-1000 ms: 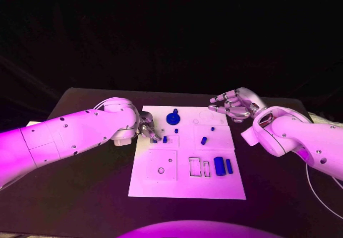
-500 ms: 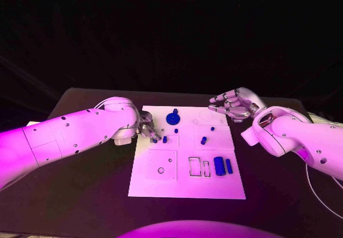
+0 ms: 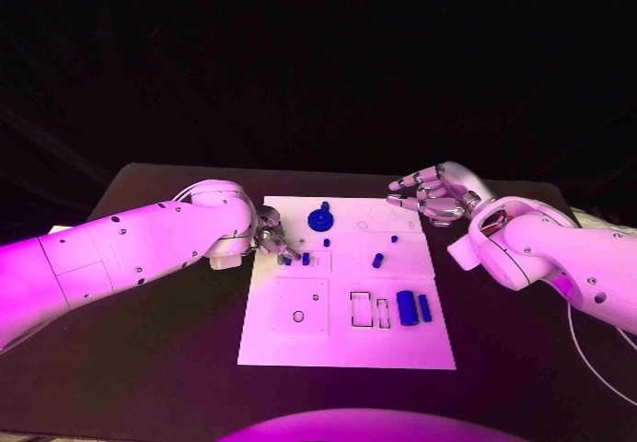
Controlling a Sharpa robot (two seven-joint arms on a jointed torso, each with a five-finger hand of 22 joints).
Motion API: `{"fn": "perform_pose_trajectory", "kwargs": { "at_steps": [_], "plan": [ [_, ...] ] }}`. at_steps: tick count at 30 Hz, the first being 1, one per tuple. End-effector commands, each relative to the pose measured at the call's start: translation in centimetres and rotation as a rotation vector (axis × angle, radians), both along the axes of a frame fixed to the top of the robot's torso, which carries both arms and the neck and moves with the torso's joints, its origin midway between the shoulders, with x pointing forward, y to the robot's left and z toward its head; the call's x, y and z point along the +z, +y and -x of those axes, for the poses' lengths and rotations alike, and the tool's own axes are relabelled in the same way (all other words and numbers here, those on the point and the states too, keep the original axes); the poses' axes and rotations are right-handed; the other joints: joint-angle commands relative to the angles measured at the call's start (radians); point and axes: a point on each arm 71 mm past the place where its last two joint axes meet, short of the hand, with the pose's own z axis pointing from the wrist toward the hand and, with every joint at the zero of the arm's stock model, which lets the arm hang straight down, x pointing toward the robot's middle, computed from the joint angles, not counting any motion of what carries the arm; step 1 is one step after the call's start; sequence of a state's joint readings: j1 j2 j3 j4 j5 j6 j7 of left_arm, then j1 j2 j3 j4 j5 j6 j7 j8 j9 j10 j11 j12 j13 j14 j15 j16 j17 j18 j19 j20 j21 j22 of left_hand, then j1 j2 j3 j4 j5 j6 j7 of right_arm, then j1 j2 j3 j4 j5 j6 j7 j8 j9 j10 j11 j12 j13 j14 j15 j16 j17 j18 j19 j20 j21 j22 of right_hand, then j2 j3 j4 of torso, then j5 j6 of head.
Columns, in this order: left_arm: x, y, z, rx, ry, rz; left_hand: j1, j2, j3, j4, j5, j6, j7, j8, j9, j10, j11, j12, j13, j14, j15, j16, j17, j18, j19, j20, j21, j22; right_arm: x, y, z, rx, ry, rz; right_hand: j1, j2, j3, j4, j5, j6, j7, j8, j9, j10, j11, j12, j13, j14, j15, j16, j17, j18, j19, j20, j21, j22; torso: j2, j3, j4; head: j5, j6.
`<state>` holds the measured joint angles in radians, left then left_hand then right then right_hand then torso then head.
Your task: Assemble the parts on the task board
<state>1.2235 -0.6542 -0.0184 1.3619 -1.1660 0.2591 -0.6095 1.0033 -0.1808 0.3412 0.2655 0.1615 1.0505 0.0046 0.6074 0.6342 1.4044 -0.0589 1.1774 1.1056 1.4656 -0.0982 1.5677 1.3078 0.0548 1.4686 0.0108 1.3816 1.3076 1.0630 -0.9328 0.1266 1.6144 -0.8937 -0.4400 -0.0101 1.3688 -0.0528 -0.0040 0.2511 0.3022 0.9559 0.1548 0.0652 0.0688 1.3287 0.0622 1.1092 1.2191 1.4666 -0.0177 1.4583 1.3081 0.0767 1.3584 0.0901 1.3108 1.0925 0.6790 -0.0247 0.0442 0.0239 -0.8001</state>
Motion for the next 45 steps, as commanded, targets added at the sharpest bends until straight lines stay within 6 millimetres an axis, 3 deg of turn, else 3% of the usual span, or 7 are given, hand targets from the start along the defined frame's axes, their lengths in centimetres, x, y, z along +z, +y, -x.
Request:
{"fn": "perform_pose_trajectory", "kwargs": {
  "at_steps": [1, 16, 21, 29, 33, 36, 45],
  "plan": [
    [-0.3, 0.5, 0.1, 0.011, 0.008, -0.015, 0.005, 0.005, -0.074, 0.014, -0.004, 0.007, -0.003, -0.005, 0.002, 0.005, -0.001, 0.004, 0.002, 0.105, -0.010, 0.003, 0.263, -0.010, 0.036, -0.005, 0.004, 0.139, 0.0, 0.1, 0.1, 0.014, -0.002, 0.002, 0.001, 0.010, -0.005, -0.001, 0.006, -0.002, -0.002, 0.005, 0.001, -0.008, 0.001, -0.007, -0.001, 0.061, 0.004, -0.004, 0.082, 0.019, -0.009, 0.000, -0.004, -0.002, -0.001, -0.0008, 0.0000, -0.003, -0.002],
    [1.1, 1.0, -0.3, 0.097, -0.117, 0.279, 0.029, 0.054, -0.196, 0.024, -0.002, -0.013, 0.006, -0.024, -0.005, -0.021, 0.005, -0.038, -0.037, 0.105, -0.006, 0.003, 0.263, 0.001, 0.020, -0.004, -0.043, 0.114, -0.4, -0.1, 0.0, 0.017, 0.011, 0.008, 0.000, 0.011, -0.008, 0.001, 0.014, -0.003, -0.002, 0.005, 0.001, -0.008, 0.001, -0.007, -0.002, 0.062, 0.004, -0.003, 0.083, 0.020, -0.010, 0.000, -0.006, -0.004, 0.000, 0.0008, 0.0012, -0.016, 0.002],
    [1.8, 1.4, -0.6, 0.137, -0.179, 0.448, 0.018, 0.079, -0.257, 0.026, 0.002, -0.081, 0.036, -0.071, -0.029, -0.168, 0.030, -0.284, -0.293, 0.105, 0.010, 0.003, 0.263, 0.018, -0.012, 0.007, -0.129, 0.064, -0.6, -0.1, 0.1, 0.015, 0.020, 0.006, 0.000, 0.011, -0.008, 0.001, 0.014, -0.003, -0.002, 0.005, 0.001, -0.008, 0.001, -0.007, -0.002, 0.062, 0.004, -0.003, 0.083, 0.020, -0.010, 0.000, -0.006, -0.004, 0.000, 0.0005, 0.0006, -0.019, 0.004],
    [2.1, 1.7, -1.0, 0.141, -0.209, 0.534, 0.052, 0.103, -0.363, 0.032, 0.003, -0.227, 0.123, -0.156, -0.107, -0.392, 0.113, -0.483, -0.473, -0.077, 0.078, -0.360, -0.167, 0.121, -0.275, 0.073, -0.763, -0.329, -0.8, -0.2, 0.1, 0.011, 0.024, 0.007, 0.000, 0.011, -0.008, 0.001, 0.014, -0.003, -0.002, 0.005, 0.001, -0.008, 0.001, -0.007, -0.002, 0.062, 0.004, -0.003, 0.083, 0.020, -0.010, 0.000, -0.006, -0.004, 0.000, 0.0007, 0.0006, -0.021, 0.008],
    [2.5, 0.9, -1.2, 0.067, -0.287, 0.511, 0.270, 0.132, -0.295, -0.044, 0.004, -0.234, 0.130, -0.154, -0.132, -0.414, 0.117, -0.510, -0.520, -0.124, 0.084, -0.476, -0.285, 0.129, -0.279, 0.080, -0.822, -0.378, -0.9, -0.2, 0.1, 0.011, 0.025, 0.007, -0.001, 0.012, -0.009, 0.002, 0.017, -0.003, -0.002, 0.005, 0.001, -0.008, 0.001, -0.007, -0.002, 0.062, 0.004, -0.005, 0.082, 0.020, -0.011, 0.000, -0.007, -0.006, 0.000, 0.0002, 0.0000, -0.019, 0.012],
    [2.7, -0.2, -1.2, -0.032, -0.363, 0.512, 0.414, 0.134, -0.222, -0.098, -0.004, -0.254, 0.145, -0.175, -0.167, -0.466, 0.130, -0.583, -0.587, -0.241, 0.097, -0.686, -0.487, 0.125, -0.310, 0.091, -0.881, -0.422, -0.9, -0.2, 0.2, 0.011, 0.026, 0.006, 0.000, 0.012, -0.009, 0.002, 0.018, -0.003, -0.002, 0.005, 0.001, -0.009, 0.001, -0.007, -0.003, 0.062, 0.004, -0.005, 0.082, 0.020, -0.011, 0.000, -0.007, -0.006, 0.000, 0.0001, 0.0007, -0.018, 0.015],
    [2.1, -4.0, -0.5, -0.333, -0.546, 0.448, 0.518, 0.044, -0.071, -0.154, -0.021, -0.216, 0.139, -0.296, -0.322, -0.468, 0.145, -0.753, -0.793, -0.246, 0.099, -0.772, -0.578, 0.125, -0.294, 0.093, -0.917, -0.461, -0.9, -0.1, 0.1, 0.011, 0.025, 0.005, 0.001, 0.013, -0.009, 0.001, 0.021, -0.003, -0.002, 0.005, 0.001, -0.009, 0.001, -0.008, -0.003, 0.061, 0.004, -0.005, 0.081, 0.020, -0.011, 0.000, -0.008, -0.007, 0.002, -0.0004, -0.0010, -0.024, 0.022]
  ]
}}
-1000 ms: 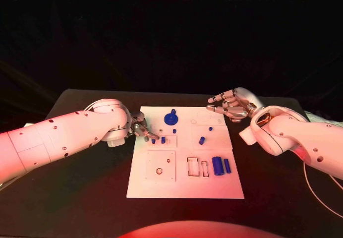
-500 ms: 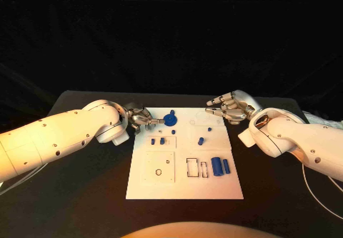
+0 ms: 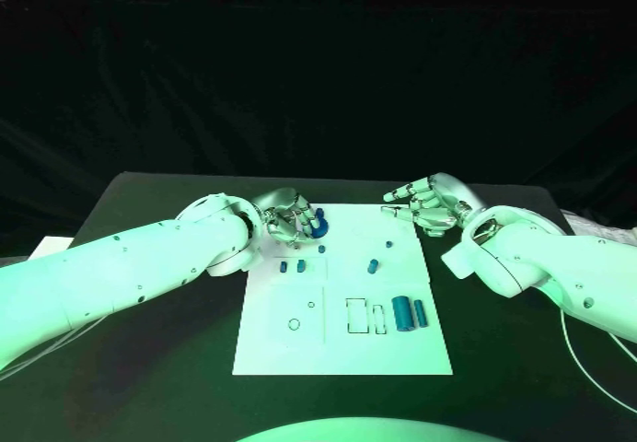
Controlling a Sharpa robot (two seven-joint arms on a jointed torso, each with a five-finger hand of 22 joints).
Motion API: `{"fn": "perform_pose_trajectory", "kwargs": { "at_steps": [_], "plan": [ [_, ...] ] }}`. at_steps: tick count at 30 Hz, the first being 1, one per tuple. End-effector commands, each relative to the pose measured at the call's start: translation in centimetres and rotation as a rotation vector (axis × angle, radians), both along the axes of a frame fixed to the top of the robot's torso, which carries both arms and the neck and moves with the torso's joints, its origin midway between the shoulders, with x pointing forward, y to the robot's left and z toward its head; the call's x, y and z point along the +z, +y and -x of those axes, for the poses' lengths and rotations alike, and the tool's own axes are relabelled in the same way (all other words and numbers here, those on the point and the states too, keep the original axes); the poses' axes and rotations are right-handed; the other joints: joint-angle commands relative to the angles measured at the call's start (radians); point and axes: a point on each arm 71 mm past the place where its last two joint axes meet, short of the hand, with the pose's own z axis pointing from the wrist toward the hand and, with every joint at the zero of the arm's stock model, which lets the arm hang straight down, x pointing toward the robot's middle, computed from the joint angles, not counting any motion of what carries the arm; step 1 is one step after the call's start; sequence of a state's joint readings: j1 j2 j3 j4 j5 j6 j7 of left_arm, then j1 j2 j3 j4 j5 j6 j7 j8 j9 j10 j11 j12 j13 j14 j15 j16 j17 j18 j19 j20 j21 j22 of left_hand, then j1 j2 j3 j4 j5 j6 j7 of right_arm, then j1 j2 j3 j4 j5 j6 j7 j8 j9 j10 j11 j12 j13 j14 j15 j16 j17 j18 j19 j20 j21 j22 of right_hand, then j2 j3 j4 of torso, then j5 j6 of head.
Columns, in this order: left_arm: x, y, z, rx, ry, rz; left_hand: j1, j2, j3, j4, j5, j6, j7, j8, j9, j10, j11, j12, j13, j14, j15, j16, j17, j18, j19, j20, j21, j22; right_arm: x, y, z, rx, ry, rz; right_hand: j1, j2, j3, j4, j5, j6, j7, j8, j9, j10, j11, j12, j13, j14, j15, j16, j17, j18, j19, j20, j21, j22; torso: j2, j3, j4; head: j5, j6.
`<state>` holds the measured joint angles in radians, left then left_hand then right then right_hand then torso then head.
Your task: Assemble the parts on the task board
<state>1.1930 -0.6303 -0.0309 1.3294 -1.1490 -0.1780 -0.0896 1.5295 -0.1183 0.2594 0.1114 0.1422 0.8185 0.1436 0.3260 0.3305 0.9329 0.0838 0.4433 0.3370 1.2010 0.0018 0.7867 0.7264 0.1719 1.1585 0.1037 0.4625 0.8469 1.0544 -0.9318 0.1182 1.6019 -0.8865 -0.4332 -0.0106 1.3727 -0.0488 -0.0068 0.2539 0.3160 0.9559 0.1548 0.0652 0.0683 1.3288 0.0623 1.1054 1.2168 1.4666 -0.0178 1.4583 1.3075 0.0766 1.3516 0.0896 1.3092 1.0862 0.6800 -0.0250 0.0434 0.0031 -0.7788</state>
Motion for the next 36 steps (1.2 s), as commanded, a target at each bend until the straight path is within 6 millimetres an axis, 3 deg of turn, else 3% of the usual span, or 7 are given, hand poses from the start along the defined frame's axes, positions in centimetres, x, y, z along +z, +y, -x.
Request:
{"fn": "perform_pose_trajectory", "kwargs": {
  "at_steps": [1, 4, 8, 10, 15, 24, 36],
  "plan": [
    [0.5, -1.5, 0.4, -0.157, -0.211, -0.081, -0.018, -0.031, 0.017, 0.001, -0.002, 0.028, -0.002, -0.028, -0.034, 0.009, 0.003, -0.032, -0.045, 0.055, -0.002, 0.056, 0.041, 0.008, 0.033, 0.001, 0.010, 0.002, -0.1, 0.2, 0.0, 0.016, 0.000, 0.000, -0.003, 0.009, -0.006, -0.002, 0.007, -0.003, -0.002, 0.005, 0.001, -0.009, 0.001, -0.004, -0.001, 0.061, 0.004, -0.005, 0.081, 0.020, -0.004, 0.001, -0.006, -0.001, 0.001, 0.0004, -0.0008, -0.003, 0.003],
    [0.0, -2.2, 0.5, -0.195, -0.223, -0.152, -0.046, -0.052, 0.028, 0.007, -0.004, 0.055, -0.005, -0.059, -0.072, 0.005, 0.006, -0.067, -0.095, 0.124, 0.004, 0.184, 0.154, 0.010, 0.068, 0.001, 0.028, 0.008, -0.1, 0.3, 0.0, 0.018, 0.002, 0.000, -0.003, 0.009, -0.006, -0.002, 0.007, -0.003, -0.002, 0.005, 0.001, -0.009, 0.001, -0.004, -0.001, 0.061, 0.004, -0.005, 0.081, 0.020, -0.004, 0.001, -0.006, -0.001, 0.002, 0.0005, -0.0007, -0.003, 0.003],
    [-0.6, -2.9, 0.4, -0.221, -0.226, -0.232, -0.062, -0.059, 0.031, 0.009, -0.004, 0.084, -0.004, -0.078, -0.099, 0.006, 0.005, -0.082, -0.131, 0.185, 0.003, 0.327, 0.285, 0.006, 0.108, 0.001, 0.078, 0.040, -0.1, 0.4, 0.0, 0.020, 0.003, 0.000, -0.002, 0.010, -0.006, -0.002, 0.008, -0.003, -0.002, 0.005, 0.001, -0.010, 0.001, -0.006, -0.002, 0.061, 0.004, -0.006, 0.081, 0.020, -0.005, 0.001, -0.007, -0.002, 0.001, -0.0002, 0.0012, -0.006, 0.003],
    [-0.9, -3.2, 0.3, -0.225, -0.222, -0.267, -0.069, -0.060, 0.038, 0.007, -0.004, 0.108, -0.008, -0.091, -0.117, 0.028, 0.001, -0.085, -0.154, 0.236, 0.001, 0.444, 0.396, -0.021, 0.179, -0.002, 0.261, 0.163, -0.1, 0.4, 0.0, 0.021, 0.003, -0.001, -0.002, 0.010, -0.006, -0.002, 0.008, -0.003, -0.002, 0.005, 0.001, -0.010, 0.001, -0.006, -0.003, 0.061, 0.004, -0.006, 0.081, 0.020, -0.005, 0.001, -0.007, -0.002, 0.001, 0.0000, 0.0015, -0.006, 0.002],
    [-1.3, -3.7, 0.1, -0.223, -0.213, -0.312, -0.078, -0.063, 0.060, 0.006, -0.004, 0.148, -0.014, -0.115, -0.146, 0.073, -0.006, -0.100, -0.194, 0.279, -0.005, 0.560, 0.509, -0.052, 0.245, -0.007, 0.471, 0.310, -0.1, 0.6, 0.1, 0.025, 0.003, -0.003, -0.001, 0.010, -0.006, -0.002, 0.009, -0.003, -0.002, 0.005, 0.001, -0.011, 0.001, -0.007, -0.003, 0.061, 0.004, -0.006, 0.080, 0.021, -0.005, 0.001, -0.008, -0.004, 0.000, -0.0002, -0.0001, -0.006, 0.001],
    [-1.6, -4.2, -0.1, -0.213, -0.195, -0.344, -0.077, -0.058, 0.091, -0.001, -0.004, 0.184, -0.015, -0.129, -0.162, 0.121, -0.011, -0.115, -0.219, 0.299, -0.010, 0.600, 0.546, -0.074, 0.285, -0.012, 0.610, 0.407, -0.1, 0.7, 0.1, 0.028, 0.003, -0.004, -0.001, 0.010, -0.006, -0.002, 0.009, -0.003, -0.002, 0.005, 0.001, -0.011, 0.001, -0.007, -0.003, 0.061, 0.004, -0.006, 0.080, 0.021, -0.005, 0.001, -0.008, -0.004, 0.000, 0.0005, 0.0009, -0.008, 0.000],
    [-2.1, -4.8, -0.3, -0.217, -0.172, -0.375, -0.071, -0.051, 0.131, -0.017, -0.005, 0.216, -0.018, -0.138, -0.172, 0.162, -0.018, -0.132, -0.235, 0.306, -0.017, 0.609, 0.548, -0.082, 0.297, -0.017, 0.663, 0.447, -0.1, 0.9, 0.1, 0.032, 0.003, -0.005, 0.000, 0.011, -0.006, -0.003, 0.010, -0.004, -0.002, 0.004, 0.001, -0.010, 0.001, -0.005, -0.002, 0.061, 0.004, -0.006, 0.081, 0.021, -0.006, 0.001, -0.008, -0.004, -0.001, 0.0007, 0.0006, -0.009, -0.004]
  ]
}}
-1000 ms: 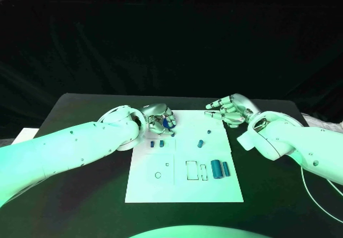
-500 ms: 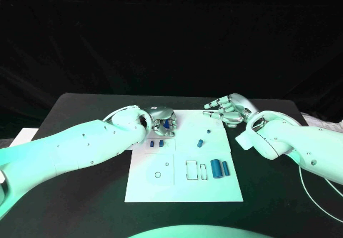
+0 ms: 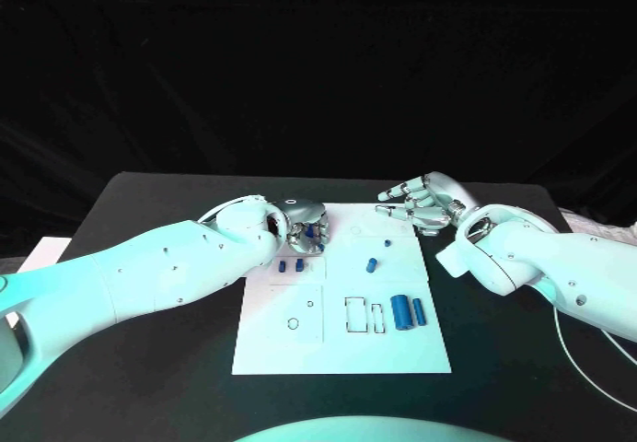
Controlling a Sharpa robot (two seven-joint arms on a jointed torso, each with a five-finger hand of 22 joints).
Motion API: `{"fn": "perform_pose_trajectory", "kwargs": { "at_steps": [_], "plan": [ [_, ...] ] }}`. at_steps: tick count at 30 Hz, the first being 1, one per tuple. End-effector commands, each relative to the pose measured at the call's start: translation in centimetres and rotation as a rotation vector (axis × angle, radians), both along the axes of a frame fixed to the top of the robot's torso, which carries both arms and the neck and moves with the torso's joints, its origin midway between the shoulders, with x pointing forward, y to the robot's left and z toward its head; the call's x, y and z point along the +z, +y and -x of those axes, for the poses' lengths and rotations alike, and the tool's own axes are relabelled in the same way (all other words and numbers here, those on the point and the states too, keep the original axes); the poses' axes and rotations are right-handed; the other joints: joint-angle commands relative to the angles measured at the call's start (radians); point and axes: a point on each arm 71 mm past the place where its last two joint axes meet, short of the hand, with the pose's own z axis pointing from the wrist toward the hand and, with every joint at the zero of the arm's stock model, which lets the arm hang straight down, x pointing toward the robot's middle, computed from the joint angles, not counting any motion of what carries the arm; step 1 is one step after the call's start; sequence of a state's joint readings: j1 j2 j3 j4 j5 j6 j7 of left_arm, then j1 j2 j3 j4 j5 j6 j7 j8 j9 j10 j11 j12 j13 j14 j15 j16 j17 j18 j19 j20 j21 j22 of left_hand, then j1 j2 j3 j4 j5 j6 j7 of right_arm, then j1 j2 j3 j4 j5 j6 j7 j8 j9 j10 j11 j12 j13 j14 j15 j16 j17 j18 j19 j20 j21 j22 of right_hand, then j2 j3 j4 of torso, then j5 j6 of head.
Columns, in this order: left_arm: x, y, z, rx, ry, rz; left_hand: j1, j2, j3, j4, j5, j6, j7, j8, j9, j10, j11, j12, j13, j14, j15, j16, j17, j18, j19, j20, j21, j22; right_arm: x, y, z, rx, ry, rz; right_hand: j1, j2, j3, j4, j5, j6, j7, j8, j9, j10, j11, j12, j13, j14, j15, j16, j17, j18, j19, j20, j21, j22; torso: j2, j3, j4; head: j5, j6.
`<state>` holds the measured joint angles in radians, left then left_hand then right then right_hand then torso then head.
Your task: Assemble the parts on the task board
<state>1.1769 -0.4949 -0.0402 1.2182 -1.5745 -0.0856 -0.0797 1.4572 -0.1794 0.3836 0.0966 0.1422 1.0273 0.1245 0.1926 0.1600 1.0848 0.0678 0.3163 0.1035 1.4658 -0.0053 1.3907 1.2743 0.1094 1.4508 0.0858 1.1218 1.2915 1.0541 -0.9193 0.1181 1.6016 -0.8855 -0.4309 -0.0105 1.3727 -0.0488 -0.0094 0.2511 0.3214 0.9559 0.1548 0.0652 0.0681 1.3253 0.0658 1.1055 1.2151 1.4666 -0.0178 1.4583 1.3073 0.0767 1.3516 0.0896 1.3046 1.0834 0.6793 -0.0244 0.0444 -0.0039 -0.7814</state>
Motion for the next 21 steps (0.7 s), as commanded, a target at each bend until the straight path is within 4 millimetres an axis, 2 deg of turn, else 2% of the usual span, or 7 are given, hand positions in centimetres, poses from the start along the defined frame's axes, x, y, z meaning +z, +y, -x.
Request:
{"fn": "perform_pose_trajectory", "kwargs": {
  "at_steps": [1, 13, 21],
  "plan": [
    [-0.39, -0.19, 0.04, -0.002, 0.020, -0.045, 0.003, 0.011, 0.011, -0.004, -0.005, 0.008, 0.001, -0.005, -0.003, 0.013, -0.003, -0.005, -0.002, 0.041, -0.010, 0.006, -0.001, -0.020, 0.005, 0.000, 0.006, 0.004, -0.02, 0.26, 0.09, 0.020, 0.000, 0.001, 0.000, 0.011, -0.004, 0.000, 0.004, -0.004, -0.002, 0.004, 0.001, -0.007, -0.003, -0.005, -0.001, 0.061, 0.004, -0.006, 0.081, 0.021, -0.006, 0.000, -0.004, -0.001, 0.000, 0.0000, -0.0007, -0.002, -0.001],
    [-0.82, -0.36, -0.05, 0.001, 0.041, -0.076, 0.004, 0.016, 0.037, -0.019, -0.006, 0.026, -0.002, -0.011, -0.008, 0.038, -0.008, -0.009, -0.006, 0.043, -0.015, 0.009, -0.002, -0.022, 0.006, -0.003, 0.020, 0.018, -0.01, 0.34, 0.10, 0.023, 0.000, 0.000, 0.000, 0.011, -0.004, 0.000, 0.004, -0.004, -0.002, 0.004, 0.001, -0.007, -0.003, -0.005, -0.001, 0.061, 0.004, -0.006, 0.081, 0.021, -0.006, 0.000, -0.004, -0.001, 0.000, -0.0002, 0.0003, -0.004, -0.004],
    [-0.92, -0.64, 0.07, -0.011, 0.020, -0.043, 0.007, 0.038, 0.075, -0.043, -0.017, 0.079, -0.009, -0.004, -0.008, 0.090, -0.020, -0.014, -0.002, 0.045, -0.025, 0.013, -0.002, -0.027, 0.013, -0.012, 0.050, 0.041, -0.01, 0.38, 0.10, 0.024, -0.001, 0.000, 0.000, 0.011, -0.004, 0.000, 0.004, -0.004, -0.002, 0.004, 0.001, -0.007, -0.003, -0.005, -0.001, 0.061, 0.004, -0.006, 0.081, 0.021, -0.006, 0.000, -0.004, -0.001, -0.001, 0.0005, 0.0000, -0.004, -0.005]
  ]
}}
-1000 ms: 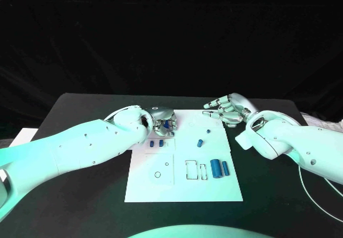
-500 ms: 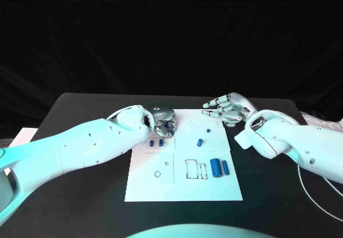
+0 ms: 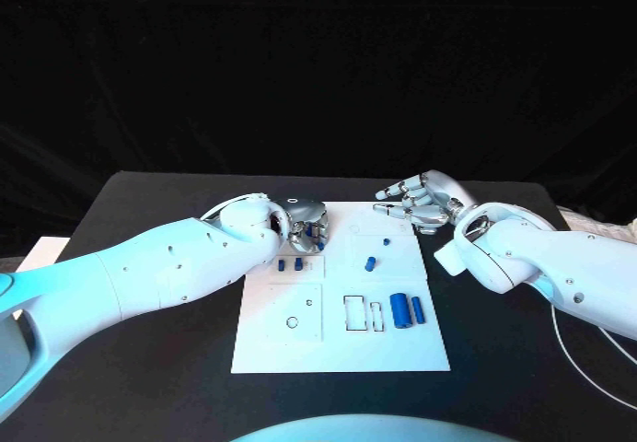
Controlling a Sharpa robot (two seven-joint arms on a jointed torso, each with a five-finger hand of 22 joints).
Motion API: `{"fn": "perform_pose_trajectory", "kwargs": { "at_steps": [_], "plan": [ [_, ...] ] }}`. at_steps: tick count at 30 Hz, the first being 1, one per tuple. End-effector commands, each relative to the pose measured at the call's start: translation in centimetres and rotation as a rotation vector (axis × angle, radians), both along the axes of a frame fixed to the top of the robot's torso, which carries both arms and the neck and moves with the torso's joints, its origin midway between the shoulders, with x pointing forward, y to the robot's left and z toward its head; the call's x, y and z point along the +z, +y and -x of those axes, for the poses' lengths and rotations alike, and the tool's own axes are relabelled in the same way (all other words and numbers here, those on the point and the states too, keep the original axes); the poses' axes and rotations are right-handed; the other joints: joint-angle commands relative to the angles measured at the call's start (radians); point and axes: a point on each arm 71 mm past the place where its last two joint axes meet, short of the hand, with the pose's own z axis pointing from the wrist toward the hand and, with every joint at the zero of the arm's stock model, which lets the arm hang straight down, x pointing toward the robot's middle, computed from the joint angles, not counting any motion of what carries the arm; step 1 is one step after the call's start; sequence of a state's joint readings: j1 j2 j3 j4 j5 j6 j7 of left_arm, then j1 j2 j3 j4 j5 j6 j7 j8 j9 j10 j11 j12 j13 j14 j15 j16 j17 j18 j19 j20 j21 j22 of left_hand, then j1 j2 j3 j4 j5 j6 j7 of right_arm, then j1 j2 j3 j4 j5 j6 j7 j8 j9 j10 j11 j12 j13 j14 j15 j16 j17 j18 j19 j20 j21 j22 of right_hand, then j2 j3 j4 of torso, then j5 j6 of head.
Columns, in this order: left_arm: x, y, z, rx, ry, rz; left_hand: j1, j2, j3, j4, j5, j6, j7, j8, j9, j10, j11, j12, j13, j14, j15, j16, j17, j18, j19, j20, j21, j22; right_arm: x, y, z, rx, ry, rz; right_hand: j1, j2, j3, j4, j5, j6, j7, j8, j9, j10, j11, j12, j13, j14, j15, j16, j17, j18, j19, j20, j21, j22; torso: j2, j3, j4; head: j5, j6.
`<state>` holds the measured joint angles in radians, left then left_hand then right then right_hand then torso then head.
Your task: Assemble the parts on the task board
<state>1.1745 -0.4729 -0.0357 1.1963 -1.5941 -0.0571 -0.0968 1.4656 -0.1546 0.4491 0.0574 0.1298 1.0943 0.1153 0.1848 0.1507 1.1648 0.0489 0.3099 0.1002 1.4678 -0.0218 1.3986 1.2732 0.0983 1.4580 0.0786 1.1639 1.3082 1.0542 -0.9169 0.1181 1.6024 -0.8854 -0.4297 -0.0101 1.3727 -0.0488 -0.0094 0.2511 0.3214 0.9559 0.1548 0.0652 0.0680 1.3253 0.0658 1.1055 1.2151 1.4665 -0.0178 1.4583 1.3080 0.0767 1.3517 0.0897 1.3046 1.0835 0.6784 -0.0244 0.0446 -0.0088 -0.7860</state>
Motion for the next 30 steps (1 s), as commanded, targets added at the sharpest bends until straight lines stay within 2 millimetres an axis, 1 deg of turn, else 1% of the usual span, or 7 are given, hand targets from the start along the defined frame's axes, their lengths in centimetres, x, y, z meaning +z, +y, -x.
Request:
{"fn": "perform_pose_trajectory", "kwargs": {
  "at_steps": [1, 8, 12, 16, 23, 27, 30],
  "plan": [
    [-0.6, -0.1, 0.3, -0.014, 0.008, -0.002, -0.002, 0.014, 0.012, -0.006, -0.004, 0.015, 0.001, 0.004, 0.001, 0.012, -0.001, -0.010, 0.001, 0.044, -0.009, 0.006, -0.002, -0.016, 0.006, -0.006, 0.011, 0.027, 0.0, 0.2, 0.1, 0.020, -0.001, 0.001, 0.000, 0.011, -0.004, 0.000, 0.004, -0.004, -0.002, 0.004, 0.001, -0.007, -0.003, -0.005, -0.001, 0.061, 0.004, -0.006, 0.081, 0.021, -0.006, 0.000, -0.004, -0.001, 0.000, 0.0004, 0.0000, 0.001, 0.000],
    [-0.2, 0.3, 0.4, 0.004, -0.010, 0.056, -0.007, 0.014, 0.021, -0.012, -0.005, 0.024, 0.004, 0.001, -0.001, 0.022, -0.001, -0.019, 0.001, 0.044, -0.009, 0.005, -0.005, -0.017, 0.007, -0.007, 0.016, 0.031, 0.0, 0.2, 0.1, 0.021, -0.001, 0.001, 0.001, 0.012, -0.004, 0.000, 0.005, -0.003, -0.002, 0.005, 0.001, -0.006, -0.003, -0.004, 0.000, 0.061, 0.004, -0.006, 0.082, 0.021, -0.005, 0.000, -0.004, -0.001, 0.000, -0.0005, -0.0002, -0.002, 0.003],
    [0.5, 0.9, 0.4, 0.031, -0.004, 0.099, -0.015, 0.010, 0.024, -0.015, -0.006, 0.024, 0.007, -0.005, -0.003, 0.024, 0.001, -0.029, 0.000, 0.043, -0.007, 0.003, -0.010, -0.017, 0.008, -0.007, 0.018, 0.033, 0.0, 0.1, 0.0, 0.019, -0.001, 0.002, 0.001, 0.012, -0.004, 0.000, 0.005, -0.003, -0.002, 0.005, 0.001, -0.006, -0.003, -0.004, 0.000, 0.061, 0.004, -0.006, 0.082, 0.021, -0.005, 0.000, -0.004, -0.001, -0.001, 0.0003, 0.0003, -0.003, 0.007],
    [1.5, 1.6, 0.3, 0.061, 0.000, 0.156, -0.021, 0.009, 0.027, -0.016, -0.008, 0.024, 0.008, -0.009, -0.005, 0.025, 0.003, -0.036, -0.001, 0.043, -0.006, 0.001, -0.014, -0.018, 0.008, -0.006, 0.020, 0.035, -0.1, 0.1, 0.0, 0.017, -0.001, 0.002, 0.001, 0.012, -0.004, 0.000, 0.005, -0.003, -0.002, 0.005, 0.001, -0.006, -0.003, -0.004, 0.000, 0.061, 0.004, -0.006, 0.082, 0.021, -0.005, 0.000, -0.004, -0.001, -0.003, 0.0007, 0.0029, -0.007, 0.008],
    [2.7, 3.7, 0.4, 0.119, 0.041, 0.223, -0.022, 0.009, 0.028, -0.016, -0.009, 0.025, 0.008, -0.010, -0.006, 0.026, 0.003, -0.038, -0.001, 0.042, -0.006, 0.001, -0.016, -0.018, 0.009, -0.006, 0.021, 0.036, -0.1, 0.0, 0.0, 0.015, -0.001, 0.003, 0.001, 0.012, -0.004, 0.000, 0.005, -0.003, -0.002, 0.005, 0.001, -0.006, -0.003, -0.004, 0.000, 0.061, 0.004, -0.006, 0.082, 0.021, -0.005, 0.000, -0.004, -0.001, -0.003, 0.0009, 0.0042, -0.006, 0.008],
    [2.6, 5.1, 0.5, 0.148, 0.077, 0.214, -0.024, 0.007, 0.029, -0.019, -0.009, 0.025, 0.009, -0.012, -0.007, 0.027, 0.004, -0.042, -0.002, 0.042, -0.005, -0.001, -0.019, -0.018, 0.009, -0.005, 0.023, 0.038, -0.1, -0.2, 0.0, 0.011, 0.000, 0.005, 0.001, 0.012, -0.004, 0.000, 0.005, -0.003, -0.002, 0.005, 0.001, -0.006, -0.003, -0.004, 0.000, 0.061, 0.004, -0.006, 0.082, 0.021, -0.005, 0.000, -0.004, -0.001, -0.002, 0.0004, 0.0053, -0.008, 0.007],
    [2.5, 5.9, 0.5, 0.164, 0.100, 0.194, -0.025, 0.006, 0.030, -0.019, -0.009, 0.025, 0.010, -0.013, -0.008, 0.028, 0.004, -0.043, -0.002, 0.042, -0.005, -0.001, -0.020, -0.018, 0.009, -0.005, 0.023, 0.038, -0.1, -0.2, 0.0, 0.011, 0.001, 0.005, 0.001, 0.012, -0.004, 0.000, 0.005, -0.003, -0.002, 0.005, 0.001, -0.006, -0.003, -0.004, 0.000, 0.061, 0.004, -0.006, 0.082, 0.021, -0.005, 0.000, -0.004, -0.001, -0.001, 0.0002, 0.0036, -0.006, 0.006]
  ]
}}
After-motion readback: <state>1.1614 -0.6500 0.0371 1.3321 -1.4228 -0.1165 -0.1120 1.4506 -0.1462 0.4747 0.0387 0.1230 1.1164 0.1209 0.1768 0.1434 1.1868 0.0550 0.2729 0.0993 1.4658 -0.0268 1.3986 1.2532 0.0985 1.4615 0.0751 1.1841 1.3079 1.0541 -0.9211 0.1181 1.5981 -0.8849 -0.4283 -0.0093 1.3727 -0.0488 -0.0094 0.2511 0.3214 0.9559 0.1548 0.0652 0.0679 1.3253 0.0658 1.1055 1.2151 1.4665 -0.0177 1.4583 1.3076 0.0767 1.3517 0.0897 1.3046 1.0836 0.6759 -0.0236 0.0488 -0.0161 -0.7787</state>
